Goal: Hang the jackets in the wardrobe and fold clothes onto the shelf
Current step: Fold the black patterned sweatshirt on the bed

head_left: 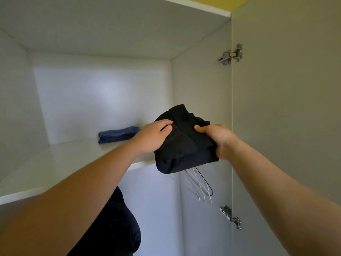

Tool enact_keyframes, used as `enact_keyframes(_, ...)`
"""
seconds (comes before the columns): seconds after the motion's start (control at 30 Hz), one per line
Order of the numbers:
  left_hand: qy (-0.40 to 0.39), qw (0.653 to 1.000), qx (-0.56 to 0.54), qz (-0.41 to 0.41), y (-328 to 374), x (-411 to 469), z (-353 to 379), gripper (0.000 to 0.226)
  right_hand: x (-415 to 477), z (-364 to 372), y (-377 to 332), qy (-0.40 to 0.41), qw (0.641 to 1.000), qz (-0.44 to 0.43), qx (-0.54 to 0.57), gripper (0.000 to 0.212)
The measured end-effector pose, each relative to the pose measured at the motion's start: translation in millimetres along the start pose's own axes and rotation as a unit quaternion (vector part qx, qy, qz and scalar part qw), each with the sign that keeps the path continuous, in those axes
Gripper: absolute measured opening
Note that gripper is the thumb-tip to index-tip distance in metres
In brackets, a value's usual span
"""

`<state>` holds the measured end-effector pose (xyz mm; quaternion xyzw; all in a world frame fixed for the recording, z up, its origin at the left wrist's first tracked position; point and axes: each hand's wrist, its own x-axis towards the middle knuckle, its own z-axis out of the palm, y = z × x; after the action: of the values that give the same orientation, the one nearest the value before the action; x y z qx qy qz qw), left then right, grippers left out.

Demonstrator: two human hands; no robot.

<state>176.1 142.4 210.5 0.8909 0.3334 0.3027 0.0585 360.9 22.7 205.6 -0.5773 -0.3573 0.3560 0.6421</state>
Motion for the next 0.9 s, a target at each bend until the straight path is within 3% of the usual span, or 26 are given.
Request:
enact_keyframes(0.1, -0.027, 0.996, -0.065, -0.048, -8, 35, 27, 0.049, 39, -9, -1, 0.003, 1.000, 0.019, -0.005, 0.035)
enact_keyframes(0.17, -0.060, 0.991, -0.090, -0.080, -9, 57, 42, 0.052, 63, -15, -2, 0.005, 0.999, 0.023, -0.024, 0.031)
enact_keyframes(0.27, -0.108, 0.988, -0.036, -0.106, -4, 86, 57, 0.050, 99, -22, -3, 0.038, 0.993, -0.016, -0.107, 0.028)
enact_keyframes(0.3, -0.124, 0.986, -0.009, -0.112, -3, 96, 62, 0.048, 109, -23, -3, 0.060, 0.978, -0.066, -0.190, 0.030)
enact_keyframes(0.37, -0.131, 0.985, 0.035, -0.106, -5, 119, 75, 0.046, 120, -19, -4, 0.114, 0.897, -0.188, -0.384, 0.038)
enact_keyframes(0.43, -0.133, 0.984, 0.036, -0.109, -6, 142, 88, 0.045, 119, -9, -6, 0.123, 0.825, -0.286, -0.471, 0.035)
enact_keyframes(0.5, -0.152, 0.979, 0.027, -0.135, -7, 162, 100, 0.039, 123, 0, 0, 0.100, 0.778, -0.322, -0.529, 0.020)
enact_keyframes(0.57, -0.180, 0.973, 0.029, -0.143, -11, 183, 107, 0.036, 138, 1, 13, 0.060, 0.755, -0.310, -0.575, 0.018)
enact_keyframes(0.73, -0.209, 0.969, 0.042, -0.128, -53, 249, 118, 0.062, 188, -6, 25, -0.023, 0.784, -0.280, -0.553, 0.024)
enact_keyframes(0.83, -0.121, 0.980, 0.128, -0.092, -67, 284, 120, 0.052, 219, -1, 23, -0.062, 0.783, -0.271, -0.557, 0.020)
enact_keyframes(0.9, -0.068, 0.987, 0.130, -0.062, -78, 305, 126, 0.048, 240, 7, 24, -0.073, 0.783, -0.267, -0.558, 0.020)
